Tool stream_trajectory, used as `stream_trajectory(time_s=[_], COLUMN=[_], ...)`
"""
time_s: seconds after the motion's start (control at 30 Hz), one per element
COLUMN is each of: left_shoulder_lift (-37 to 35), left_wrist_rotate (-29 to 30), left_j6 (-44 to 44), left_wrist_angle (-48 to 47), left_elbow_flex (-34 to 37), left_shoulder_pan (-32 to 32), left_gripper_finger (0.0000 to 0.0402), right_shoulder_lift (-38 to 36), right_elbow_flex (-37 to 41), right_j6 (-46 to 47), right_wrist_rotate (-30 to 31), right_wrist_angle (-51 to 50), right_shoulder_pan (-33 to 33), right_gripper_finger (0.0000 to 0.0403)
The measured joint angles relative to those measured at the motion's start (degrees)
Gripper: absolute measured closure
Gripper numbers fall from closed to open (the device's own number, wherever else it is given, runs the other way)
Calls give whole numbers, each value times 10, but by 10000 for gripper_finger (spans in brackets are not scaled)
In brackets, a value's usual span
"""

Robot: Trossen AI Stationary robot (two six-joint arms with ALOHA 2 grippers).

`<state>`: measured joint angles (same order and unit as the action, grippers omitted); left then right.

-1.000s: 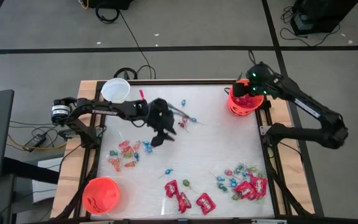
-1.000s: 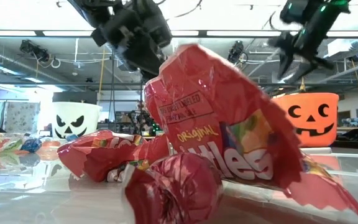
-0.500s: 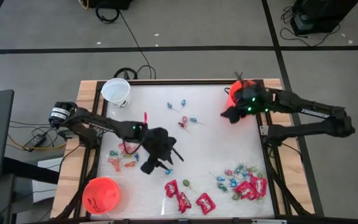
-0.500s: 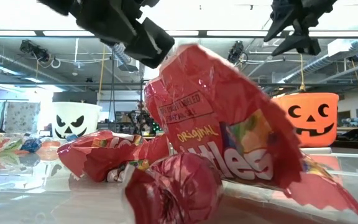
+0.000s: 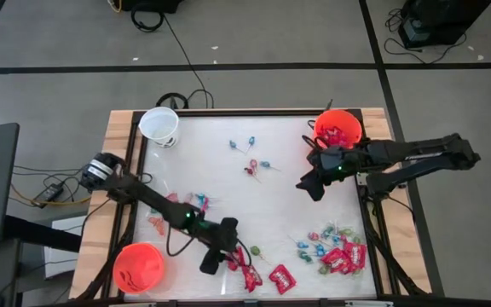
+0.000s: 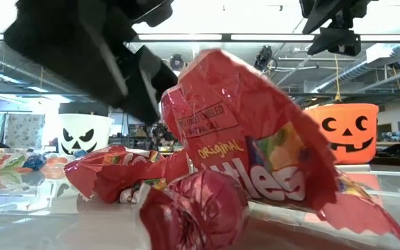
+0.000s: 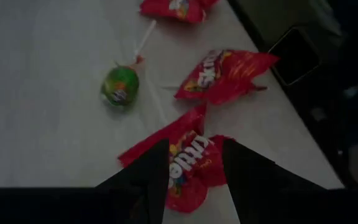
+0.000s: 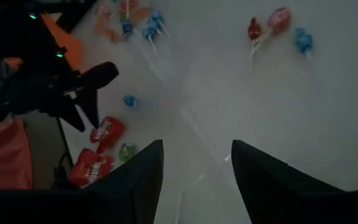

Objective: Sort candy by brand, put in halloween buckets
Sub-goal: Put the red candy into the top orange bucket

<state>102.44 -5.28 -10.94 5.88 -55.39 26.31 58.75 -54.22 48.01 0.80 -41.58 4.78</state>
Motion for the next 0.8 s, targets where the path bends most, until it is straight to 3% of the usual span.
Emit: stream_trajectory(time_s=[0.33,0.43,0.6,0.8], left_shoulder_lift=[83,91,82,37], left_wrist_rotate=[41,49,65,122], left_j6=[-45,-77,-96,-105], left_wrist_angle=[58,51,42,17], left_elbow_flex=[-4,-5,-4,1], left_shoulder_pan=[24,24,22,13], left_gripper_finger=[258,294,389,397], right_shoulder_lift=[5,6,6,12], right_elbow_flex=[0,0,0,0], right_j6=[40,51,64,76], right_wrist_rotate=[28,37,44,58], right_wrist_angle=[-1,-3,-5,-5], right_shoulder_pan=[67,83,104,123], right_gripper_finger=[203,203,203,203])
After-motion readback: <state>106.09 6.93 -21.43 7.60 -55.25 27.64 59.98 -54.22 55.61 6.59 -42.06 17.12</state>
